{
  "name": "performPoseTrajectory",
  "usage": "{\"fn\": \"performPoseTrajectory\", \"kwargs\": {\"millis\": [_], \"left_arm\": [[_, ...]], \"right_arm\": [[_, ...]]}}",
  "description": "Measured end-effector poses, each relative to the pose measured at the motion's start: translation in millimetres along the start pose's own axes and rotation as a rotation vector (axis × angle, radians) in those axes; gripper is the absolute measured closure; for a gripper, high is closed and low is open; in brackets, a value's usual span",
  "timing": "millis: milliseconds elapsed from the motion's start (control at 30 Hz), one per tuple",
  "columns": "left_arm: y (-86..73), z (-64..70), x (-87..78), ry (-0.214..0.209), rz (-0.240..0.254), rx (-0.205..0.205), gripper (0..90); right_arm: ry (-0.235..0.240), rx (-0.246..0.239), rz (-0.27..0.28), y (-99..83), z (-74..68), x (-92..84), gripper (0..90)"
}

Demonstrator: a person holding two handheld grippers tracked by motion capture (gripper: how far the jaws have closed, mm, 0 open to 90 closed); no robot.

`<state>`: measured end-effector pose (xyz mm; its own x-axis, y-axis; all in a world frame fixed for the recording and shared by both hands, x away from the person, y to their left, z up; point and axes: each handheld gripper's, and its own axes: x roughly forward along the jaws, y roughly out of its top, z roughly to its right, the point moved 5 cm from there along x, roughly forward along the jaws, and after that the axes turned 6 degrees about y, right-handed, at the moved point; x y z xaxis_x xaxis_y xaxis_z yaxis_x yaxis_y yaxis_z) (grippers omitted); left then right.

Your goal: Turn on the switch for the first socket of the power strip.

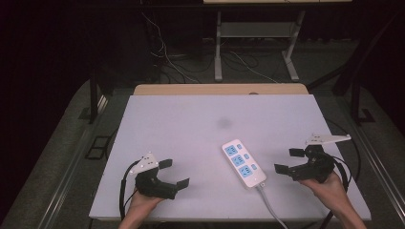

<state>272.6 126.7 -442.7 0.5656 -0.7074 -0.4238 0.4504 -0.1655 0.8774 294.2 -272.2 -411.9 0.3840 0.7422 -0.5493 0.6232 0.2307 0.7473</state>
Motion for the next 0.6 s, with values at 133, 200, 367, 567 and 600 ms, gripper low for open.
{"fn": "performPoseTrajectory", "kwargs": {"millis": [133,200,367,567,600], "left_arm": [[-0.4,0.4,0.2,-0.001,-0.003,0.0,0.0],[-0.5,0.5,0.6,-0.004,-0.004,0.002,0.0],[-0.6,0.8,1.0,-0.005,-0.005,0.001,0.0],[-0.7,0.9,1.1,-0.005,-0.007,0.002,0.0],[-0.8,1.0,1.1,-0.006,-0.007,0.002,0.0]], "right_arm": [[-0.009,0.002,0.013,-11.2,1.3,1.4,0.2],[-0.009,0.007,0.019,-16.7,2.0,2.8,0.2],[-0.004,0.011,0.026,-26.4,1.4,6.4,0.2],[-0.01,0.004,0.034,-35.6,0.1,10.1,0.2],[-0.011,0.003,0.036,-36.8,0.1,10.2,0.2]]}}
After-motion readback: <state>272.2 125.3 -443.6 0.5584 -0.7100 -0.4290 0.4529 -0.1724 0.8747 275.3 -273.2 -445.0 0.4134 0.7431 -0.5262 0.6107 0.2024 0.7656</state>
